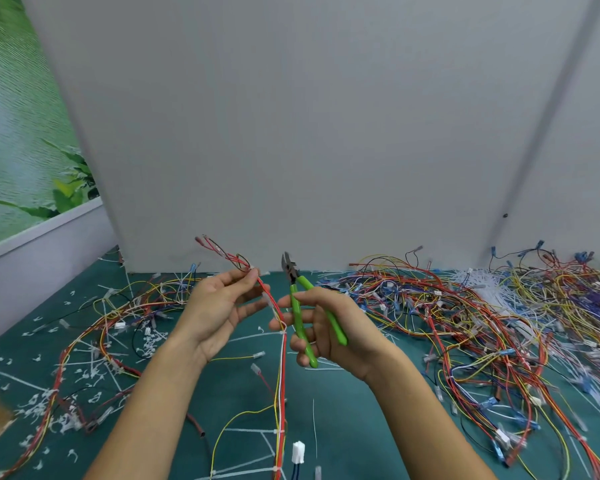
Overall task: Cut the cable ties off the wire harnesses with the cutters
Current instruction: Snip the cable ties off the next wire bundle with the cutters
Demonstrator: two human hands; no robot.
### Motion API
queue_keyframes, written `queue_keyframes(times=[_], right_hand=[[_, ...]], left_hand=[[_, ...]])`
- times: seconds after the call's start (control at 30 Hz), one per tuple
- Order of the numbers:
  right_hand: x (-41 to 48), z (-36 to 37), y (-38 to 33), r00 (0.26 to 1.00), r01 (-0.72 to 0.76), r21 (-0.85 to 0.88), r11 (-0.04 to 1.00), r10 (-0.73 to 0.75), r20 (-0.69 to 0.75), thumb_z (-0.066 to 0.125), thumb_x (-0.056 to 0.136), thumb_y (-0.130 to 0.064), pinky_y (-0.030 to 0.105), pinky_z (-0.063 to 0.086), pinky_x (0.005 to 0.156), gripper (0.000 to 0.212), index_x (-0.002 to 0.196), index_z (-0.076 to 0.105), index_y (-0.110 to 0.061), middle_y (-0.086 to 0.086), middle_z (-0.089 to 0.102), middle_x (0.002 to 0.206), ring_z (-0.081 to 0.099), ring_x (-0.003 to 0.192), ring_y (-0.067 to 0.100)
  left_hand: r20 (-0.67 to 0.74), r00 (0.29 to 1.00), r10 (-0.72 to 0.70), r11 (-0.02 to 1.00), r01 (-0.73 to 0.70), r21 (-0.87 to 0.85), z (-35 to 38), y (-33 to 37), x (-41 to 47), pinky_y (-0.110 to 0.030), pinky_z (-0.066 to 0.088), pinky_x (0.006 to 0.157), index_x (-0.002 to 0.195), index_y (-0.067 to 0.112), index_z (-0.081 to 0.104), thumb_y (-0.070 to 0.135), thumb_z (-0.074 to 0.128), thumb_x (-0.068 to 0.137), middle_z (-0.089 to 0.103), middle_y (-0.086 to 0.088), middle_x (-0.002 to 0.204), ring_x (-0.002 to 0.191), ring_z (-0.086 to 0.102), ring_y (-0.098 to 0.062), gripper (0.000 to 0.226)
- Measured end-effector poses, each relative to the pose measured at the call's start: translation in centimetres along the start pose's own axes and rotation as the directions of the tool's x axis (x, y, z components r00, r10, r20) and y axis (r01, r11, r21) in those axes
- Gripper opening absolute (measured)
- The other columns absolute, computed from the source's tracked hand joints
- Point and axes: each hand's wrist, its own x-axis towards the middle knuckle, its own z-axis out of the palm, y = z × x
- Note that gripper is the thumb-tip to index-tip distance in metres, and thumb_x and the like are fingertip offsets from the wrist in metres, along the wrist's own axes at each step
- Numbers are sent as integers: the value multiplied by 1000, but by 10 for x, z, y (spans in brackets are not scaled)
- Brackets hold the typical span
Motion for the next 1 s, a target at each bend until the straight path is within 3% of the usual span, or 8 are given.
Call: queue_keyframes(times=[0.2,0.3,0.4,0.57,0.67,0.8,0.9,1.0], right_hand=[[0,1,-1,1000,22,67,998,-22,9,63,83,-34,29,45,50,38,111,60,-8,9,62,85,45,56,18],[0,3,-1,1000,20,58,998,-20,4,62,87,-34,28,43,49,32,108,59,-10,7,58,81,42,55,17],[-1,4,-2,1000,10,54,998,-9,-17,56,96,-31,28,42,49,23,106,57,-11,7,57,81,41,54,17],[-3,5,-4,998,1,-4,1000,-1,-70,56,99,-29,30,46,52,24,112,57,-9,9,60,85,46,56,19],[-8,6,-8,999,-15,-45,999,17,33,60,93,-31,36,53,59,33,113,62,-6,11,66,93,56,64,24],[-15,2,-12,984,-10,-71,997,23,179,57,93,-31,41,58,65,41,122,58,-2,14,70,109,63,72,30],[-17,1,-14,967,54,-74,996,-34,254,52,98,-26,41,59,66,36,124,54,-1,20,68,120,63,74,31],[-16,0,-13,968,101,-49,994,-87,234,56,95,-22,41,58,65,35,124,54,-1,18,69,112,63,74,30]], left_hand=[[113,988,-109,938,65,341,-3,-2,-5,-35,59,63,92,8,76,47,73,80,72,-16,93,80,71,-28,41],[277,929,-244,858,74,508,-9,1,-10,-31,55,58,92,8,78,63,70,83,65,-15,80,71,65,-25,56],[392,874,-286,821,13,570,-14,4,-14,-30,52,59,87,11,76,60,72,83,52,-4,68,64,59,-22,49],[499,813,-300,807,-62,587,-19,11,-20,-34,52,63,74,9,64,44,73,89,53,-11,68,63,56,-22,38],[593,732,-334,846,-43,531,-23,15,-23,-33,52,63,78,15,68,34,63,97,47,-3,67,62,52,-18,27],[711,649,-268,954,78,289,-27,21,-25,-31,50,63,80,15,60,35,66,96,42,0,70,64,52,-16,27],[719,670,-186,982,107,154,-26,21,-25,-32,51,63,81,15,59,36,66,96,50,0,74,68,57,-17,28],[642,761,-92,995,91,35,-21,19,-21,-33,52,60,81,12,62,32,55,101,53,-4,79,68,58,-20,29]])
